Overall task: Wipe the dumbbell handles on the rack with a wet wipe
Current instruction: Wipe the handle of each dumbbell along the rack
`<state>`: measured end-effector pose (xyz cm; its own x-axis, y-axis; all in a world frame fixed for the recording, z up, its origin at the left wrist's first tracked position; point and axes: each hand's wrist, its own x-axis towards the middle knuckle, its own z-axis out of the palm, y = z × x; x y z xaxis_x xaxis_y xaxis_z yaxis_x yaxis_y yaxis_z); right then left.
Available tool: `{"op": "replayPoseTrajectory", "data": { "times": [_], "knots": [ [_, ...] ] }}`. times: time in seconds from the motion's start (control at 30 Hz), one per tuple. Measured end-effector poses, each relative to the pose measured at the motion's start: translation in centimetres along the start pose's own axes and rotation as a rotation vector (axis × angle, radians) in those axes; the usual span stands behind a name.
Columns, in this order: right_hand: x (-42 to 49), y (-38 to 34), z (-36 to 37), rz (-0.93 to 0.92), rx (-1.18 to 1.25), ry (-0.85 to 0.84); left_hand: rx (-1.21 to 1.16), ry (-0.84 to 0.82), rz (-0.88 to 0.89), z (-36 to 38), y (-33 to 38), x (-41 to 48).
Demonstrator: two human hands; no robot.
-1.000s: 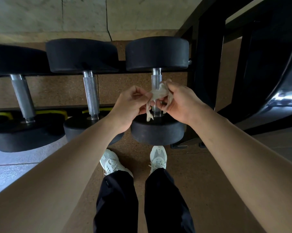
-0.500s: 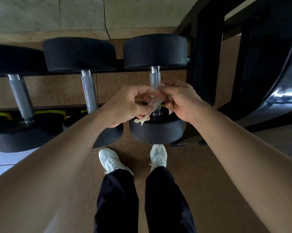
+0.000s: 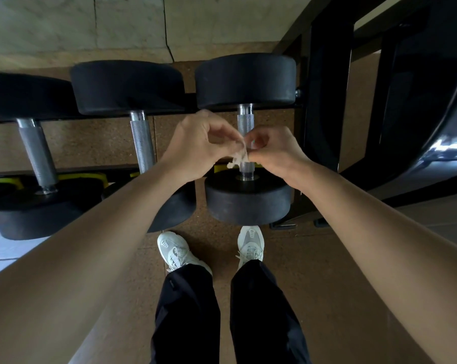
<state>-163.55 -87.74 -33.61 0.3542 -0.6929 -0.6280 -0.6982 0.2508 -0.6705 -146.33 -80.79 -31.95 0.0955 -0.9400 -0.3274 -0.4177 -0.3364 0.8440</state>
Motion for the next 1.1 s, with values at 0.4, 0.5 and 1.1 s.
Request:
{"op": "replayPoseTrajectory", "data": {
  "times": [0.4, 0.5, 1.1],
  "knots": [
    [-1.0, 0.7, -1.4, -0.077, 0.512, -0.117, -0.510, 0.050, -0.259, 0.1, 1.0, 0.2],
    [-1.3, -0.1, -0.2, -0.182, 0.219, -0.114, -0.322, 0.041, -0.136, 0.0, 1.1, 0.2],
    [-1.1, -0.1, -0.6, 0.314, 1.043, -0.233, 0.008, -0.009, 0.151, 1.4, -2.8, -2.3]
  ]
}}
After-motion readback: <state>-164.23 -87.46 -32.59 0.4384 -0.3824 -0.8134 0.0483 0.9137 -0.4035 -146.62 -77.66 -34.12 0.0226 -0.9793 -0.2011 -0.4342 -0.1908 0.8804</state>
